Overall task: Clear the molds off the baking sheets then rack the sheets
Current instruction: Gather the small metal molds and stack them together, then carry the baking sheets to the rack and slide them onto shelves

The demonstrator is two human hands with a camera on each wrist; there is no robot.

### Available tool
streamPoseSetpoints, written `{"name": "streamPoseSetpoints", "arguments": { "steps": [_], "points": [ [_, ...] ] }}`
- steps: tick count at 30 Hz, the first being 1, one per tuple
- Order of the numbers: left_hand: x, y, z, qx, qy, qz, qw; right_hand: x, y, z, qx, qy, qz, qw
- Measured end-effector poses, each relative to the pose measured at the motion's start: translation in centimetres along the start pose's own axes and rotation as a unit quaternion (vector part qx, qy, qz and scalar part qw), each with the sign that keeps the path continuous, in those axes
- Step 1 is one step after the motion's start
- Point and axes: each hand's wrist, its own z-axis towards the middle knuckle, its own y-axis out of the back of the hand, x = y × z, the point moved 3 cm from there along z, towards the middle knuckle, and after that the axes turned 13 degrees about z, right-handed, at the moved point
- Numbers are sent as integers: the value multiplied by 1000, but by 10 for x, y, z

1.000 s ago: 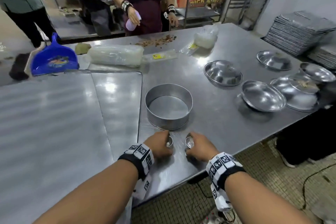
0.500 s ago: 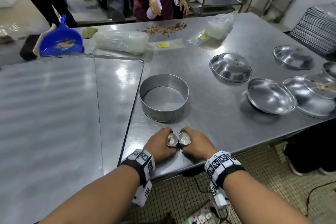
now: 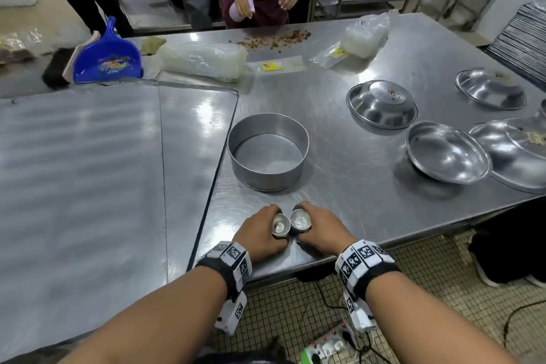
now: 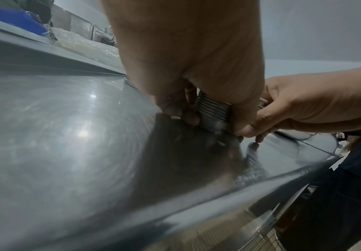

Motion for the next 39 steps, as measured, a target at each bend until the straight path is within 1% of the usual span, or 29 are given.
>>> {"name": "streamPoseSetpoints", "arguments": {
  "steps": [3, 6, 8, 11, 12, 13, 14, 16, 18, 19, 20, 22, 24, 26, 30, 34, 39],
  "points": [
    [1, 2, 0, 10, 0, 0, 1000, -1, 1, 0, 4, -2, 3, 1000],
    [3, 10, -1, 42, -6, -18, 999, -5, 6, 0, 22, -7, 16, 1000],
    [8, 20, -1, 83, -8, -24, 996, -9, 15, 0, 41, -10, 31, 999],
    [23, 38, 4, 163, 2, 29, 986, -17, 35, 6, 80, -23, 13, 996],
    [30, 45, 7, 169, 12, 47, 984, -20, 44, 9, 81, -28, 2, 996],
    [37, 54, 9, 155, 26, 54, 986, -23, 52, 14, 71, -36, -2, 997],
    [42, 63, 11, 125, 42, 54, 990, -23, 61, 19, 49, -43, -1, 998],
    [51, 81, 16, 30, 73, 55, 995, -17, 78, 31, -22, -43, 2, 999],
    [55, 96, 22, -76, 94, 69, 990, -2, 89, 45, -85, -12, 5, 996],
    [55, 100, 26, -111, 96, 73, 987, 8, 91, 52, -102, 9, 5, 995],
    [54, 103, 31, -125, 95, 72, 985, 17, 92, 59, -107, 27, 2, 994],
    [51, 104, 41, -108, 99, 76, 986, 31, 87, 71, -95, 44, -12, 994],
    [51, 102, 50, -70, 110, 84, 988, 37, 81, 81, -65, 36, -35, 997],
    [54, 99, 57, -53, 110, 83, 989, 35, 74, 87, -46, 32, -54, 997],
    [57, 94, 57, -62, 84, 61, 993, 26, 70, 89, -34, 55, -45, 997],
    [49, 96, 42, -47, 55, 52, 996, 22, 75, 76, -10, 59, 0, 998],
    [41, 90, 27, -71, 38, 25, 996, 18, 74, 65, -19, 62, 25, 998]
  ]
}}
